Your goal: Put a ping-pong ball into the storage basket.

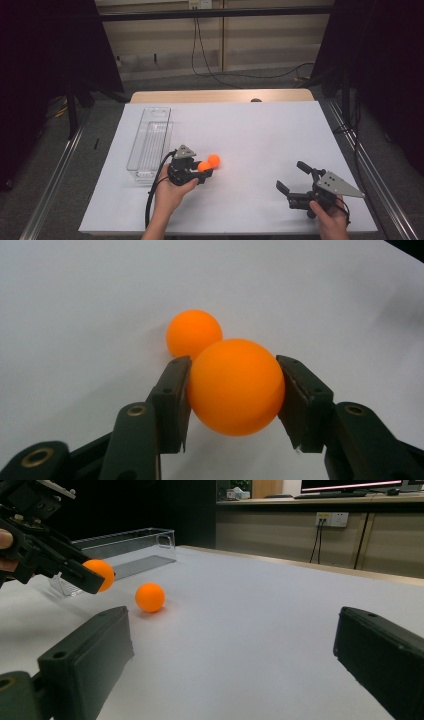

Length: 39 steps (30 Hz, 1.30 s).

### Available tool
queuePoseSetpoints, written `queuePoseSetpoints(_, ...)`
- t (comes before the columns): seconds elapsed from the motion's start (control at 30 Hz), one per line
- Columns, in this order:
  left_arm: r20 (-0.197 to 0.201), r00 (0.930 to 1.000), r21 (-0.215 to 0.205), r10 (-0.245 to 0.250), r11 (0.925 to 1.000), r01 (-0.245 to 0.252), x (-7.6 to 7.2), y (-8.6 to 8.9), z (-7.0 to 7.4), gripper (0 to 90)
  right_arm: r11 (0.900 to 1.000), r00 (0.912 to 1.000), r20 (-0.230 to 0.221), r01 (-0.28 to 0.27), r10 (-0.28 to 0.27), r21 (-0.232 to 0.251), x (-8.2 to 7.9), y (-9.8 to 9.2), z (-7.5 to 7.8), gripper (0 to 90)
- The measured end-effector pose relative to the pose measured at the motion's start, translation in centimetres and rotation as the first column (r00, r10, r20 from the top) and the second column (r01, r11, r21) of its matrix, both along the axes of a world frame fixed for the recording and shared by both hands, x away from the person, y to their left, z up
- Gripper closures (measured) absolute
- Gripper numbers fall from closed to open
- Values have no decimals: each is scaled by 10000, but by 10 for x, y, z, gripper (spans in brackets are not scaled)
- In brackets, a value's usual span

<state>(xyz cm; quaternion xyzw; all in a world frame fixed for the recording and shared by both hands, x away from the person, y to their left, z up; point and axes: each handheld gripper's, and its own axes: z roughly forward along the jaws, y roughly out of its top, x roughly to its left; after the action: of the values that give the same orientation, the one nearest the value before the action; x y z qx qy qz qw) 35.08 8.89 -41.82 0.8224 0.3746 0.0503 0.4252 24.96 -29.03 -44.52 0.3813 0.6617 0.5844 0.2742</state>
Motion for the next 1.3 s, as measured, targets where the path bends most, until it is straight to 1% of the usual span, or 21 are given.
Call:
queuePoseSetpoints(0.07, 59, 10000, 52, -12, 10000, 12, 0, 0, 0, 508, 10000, 10000, 16, 43, -43, 1, 0, 0, 0, 18)
queuePoseSetpoints(0.27, -8, 10000, 58, 14, 10000, -14, 0, 0, 1, 509, 10000, 10000, 4, 41, -41, 11, 0, 0, 0, 18)
queuePoseSetpoints(0.37, -11, 10000, 163, -42, 9999, 43, 1, 0, 0, 508, 10000, 10000, 30, 49, -49, 1, 0, 0, 0, 18)
queuePoseSetpoints(0.5, -34, 10000, 184, -46, 9998, 46, 1, -2, 0, 508, 10000, 10000, 24, 69, -69, 69, -1, -1, 0, 18)
queuePoseSetpoints(0.6, -67, 10000, 86, -22, 10000, 23, 0, -3, 0, 508, 10000, 10000, 56, 76, -76, 55, -1, -1, 1, 18)
queuePoseSetpoints(0.67, -84, 10000, 117, -11, 9999, 12, 0, -3, 1, 508, 10000, 10000, 50, 83, -83, 43, -1, -1, 0, 18)
queuePoseSetpoints(0.7, -32, 10000, 113, -7, 9999, 8, 1, -2, 2, 508, 10000, 10000, 33, 63, -63, 27, -1, -1, 0, 18)
queuePoseSetpoints(0.8, -127, 9999, 26, 42, 10000, -41, 1, -1, 2, 508, 10000, 10000, 36, 54, -54, 7, -1, -1, 0, 19)
queuePoseSetpoints(0.93, -132, 9999, 18, 77, 10000, -77, 2, -1, 2, 508, 10000, 10000, 38, 23, -23, 54, -1, -1, 0, 20)
queuePoseSetpoints(1.1, -97, 9999, 123, 36, 9999, -35, 3, -1, 5, 509, 10000, 10000, 32, 29, -29, 68, -1, -1, 0, 20)
queuePoseSetpoints(1.3, -91, 9999, 93, 58, 9999, -57, 4, -1, 8, 509, 10000, 10000, 24, 4, -4, 10, -2, 0, 0, 21)
